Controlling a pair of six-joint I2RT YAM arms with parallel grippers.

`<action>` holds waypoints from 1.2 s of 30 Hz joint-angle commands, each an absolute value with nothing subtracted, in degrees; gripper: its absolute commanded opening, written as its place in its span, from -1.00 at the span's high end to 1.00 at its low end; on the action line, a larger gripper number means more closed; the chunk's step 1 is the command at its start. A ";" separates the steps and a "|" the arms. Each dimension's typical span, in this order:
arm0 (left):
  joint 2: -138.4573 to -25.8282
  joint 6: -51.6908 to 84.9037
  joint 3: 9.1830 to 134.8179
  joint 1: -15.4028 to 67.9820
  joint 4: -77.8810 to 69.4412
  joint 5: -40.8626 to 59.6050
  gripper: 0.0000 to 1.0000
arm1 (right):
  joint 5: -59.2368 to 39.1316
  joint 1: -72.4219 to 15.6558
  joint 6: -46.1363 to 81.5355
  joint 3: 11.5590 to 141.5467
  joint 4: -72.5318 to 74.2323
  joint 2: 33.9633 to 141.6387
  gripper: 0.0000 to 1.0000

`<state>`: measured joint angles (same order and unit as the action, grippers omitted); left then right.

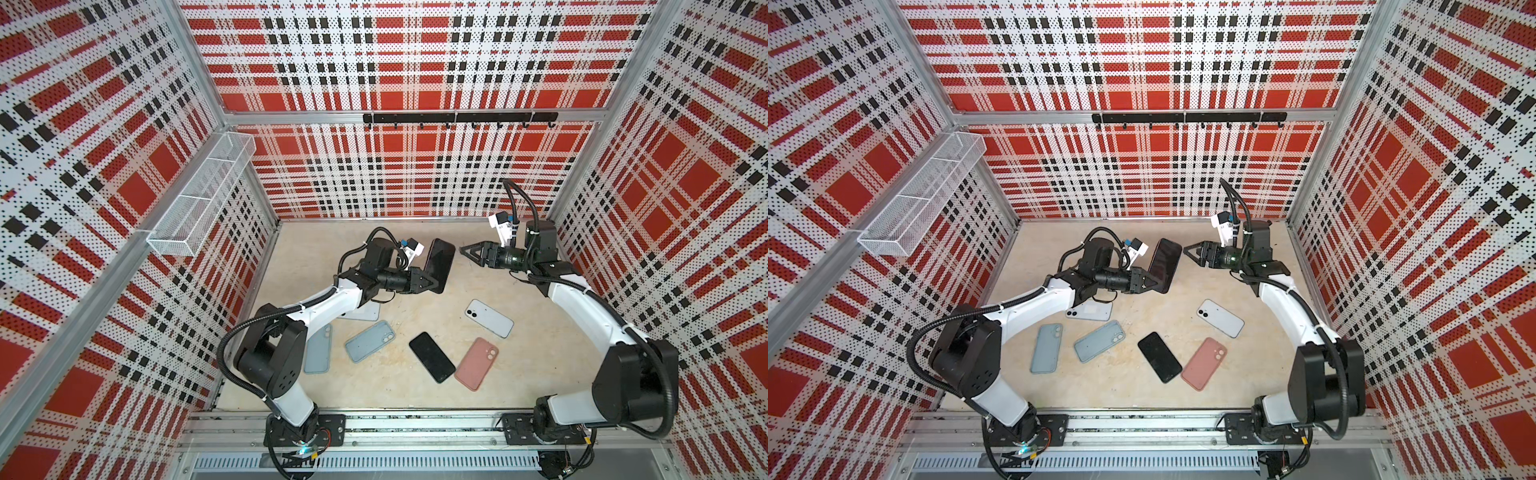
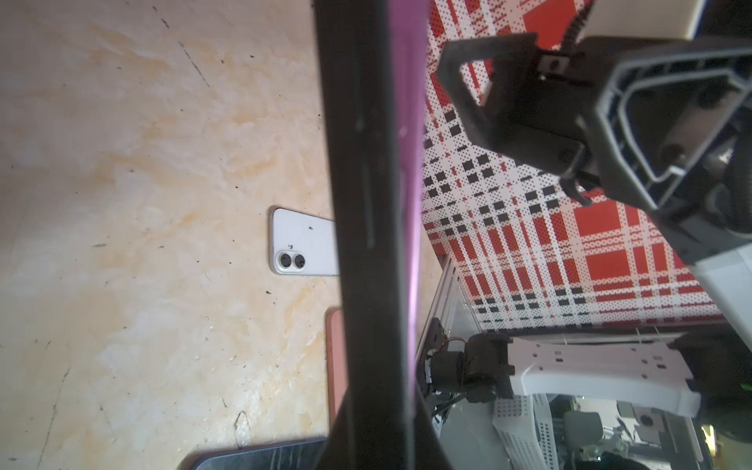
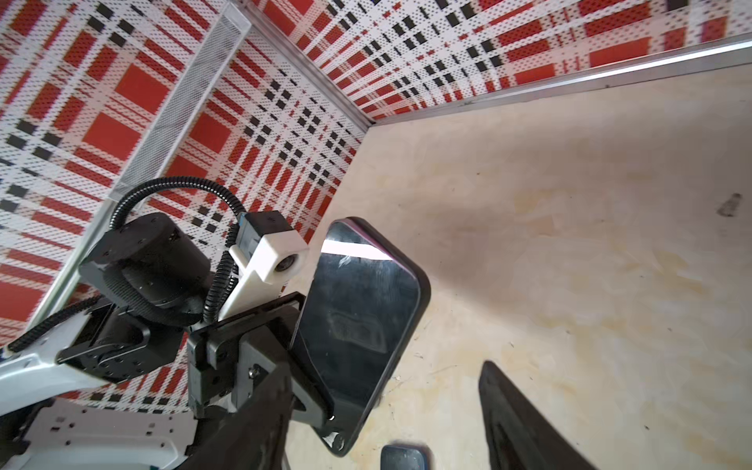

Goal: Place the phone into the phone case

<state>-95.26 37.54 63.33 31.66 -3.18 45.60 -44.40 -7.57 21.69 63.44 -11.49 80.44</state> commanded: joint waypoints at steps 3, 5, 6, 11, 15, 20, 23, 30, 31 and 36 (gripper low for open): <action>-99.64 49.50 62.93 32.50 -17.27 36.01 1.00 | -24.46 -7.48 22.15 57.87 -14.03 72.51 -0.46; -103.70 51.82 63.92 32.62 -17.81 34.37 1.00 | -17.51 -7.56 23.78 53.90 -12.67 70.39 -0.46; -105.90 52.93 64.91 32.71 -18.01 34.07 1.00 | -15.64 -7.58 24.28 52.40 -12.08 69.93 -0.46; -115.10 58.55 69.50 34.16 -22.58 32.86 1.00 | -11.57 -7.65 25.16 50.49 -16.52 71.81 -0.44; -118.75 60.31 72.08 34.94 -22.27 30.55 1.00 | -13.03 -7.73 24.96 49.62 -16.94 72.85 -0.44; -122.92 62.29 74.46 35.15 -21.44 30.51 1.00 | -11.96 -7.74 24.22 47.51 -14.85 72.51 -0.44; -124.23 62.14 75.44 35.23 -19.65 30.18 1.00 | -11.67 -7.76 24.64 45.85 -12.05 72.46 -0.45; -124.72 59.48 77.42 35.12 -13.67 29.28 1.00 | -12.09 -7.73 25.12 46.05 -10.70 73.55 -0.48; -124.79 59.42 77.52 35.18 -13.23 29.15 0.96 | -12.04 -7.74 25.01 46.01 -10.55 73.45 -0.49; -124.83 58.09 77.35 35.31 -10.82 28.10 0.91 | -11.78 -7.74 24.80 46.03 -10.67 73.22 -0.52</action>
<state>-124.55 59.64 75.48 34.94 -10.92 28.99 -12.51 -7.64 25.06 45.63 -12.99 73.21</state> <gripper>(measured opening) 0.132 0.758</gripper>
